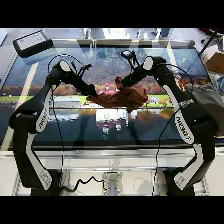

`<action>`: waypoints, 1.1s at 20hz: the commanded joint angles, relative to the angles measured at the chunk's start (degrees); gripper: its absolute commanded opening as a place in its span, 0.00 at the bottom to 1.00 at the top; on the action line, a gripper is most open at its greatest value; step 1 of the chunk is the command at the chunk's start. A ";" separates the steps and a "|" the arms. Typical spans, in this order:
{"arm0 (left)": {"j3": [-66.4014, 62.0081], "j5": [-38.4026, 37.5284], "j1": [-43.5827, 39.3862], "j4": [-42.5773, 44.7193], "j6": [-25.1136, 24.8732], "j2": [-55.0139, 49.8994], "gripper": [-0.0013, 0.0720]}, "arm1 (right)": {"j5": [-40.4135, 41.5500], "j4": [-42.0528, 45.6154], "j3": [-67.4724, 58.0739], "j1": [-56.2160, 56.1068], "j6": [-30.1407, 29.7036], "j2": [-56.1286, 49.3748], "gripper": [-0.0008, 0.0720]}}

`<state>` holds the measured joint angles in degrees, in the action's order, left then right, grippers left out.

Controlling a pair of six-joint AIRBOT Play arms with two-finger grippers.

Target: Fold the shirts.

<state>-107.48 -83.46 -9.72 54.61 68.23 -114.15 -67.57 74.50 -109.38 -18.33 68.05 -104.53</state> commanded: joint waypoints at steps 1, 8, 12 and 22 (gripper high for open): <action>0.00 -0.87 -0.02 -0.66 -0.39 -0.55 0.79 | -1.05 2.60 -3.78 0.39 0.59 0.63 0.28; -0.02 -5.86 0.09 -0.87 0.50 -0.42 0.87 | -4.20 4.35 -3.58 2.25 2.38 -0.68 0.58; -0.46 -6.67 0.11 -2.21 0.44 1.49 0.87 | -5.27 3.65 0.13 2.58 0.48 -1.18 0.58; -6.25 -8.81 0.09 -1.92 1.42 2.73 0.87 | -5.81 -0.76 6.10 2.38 -1.92 -1.70 0.57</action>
<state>-113.14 -91.55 -9.67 52.21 69.23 -111.53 -74.32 75.59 -103.85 -15.84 67.16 -106.17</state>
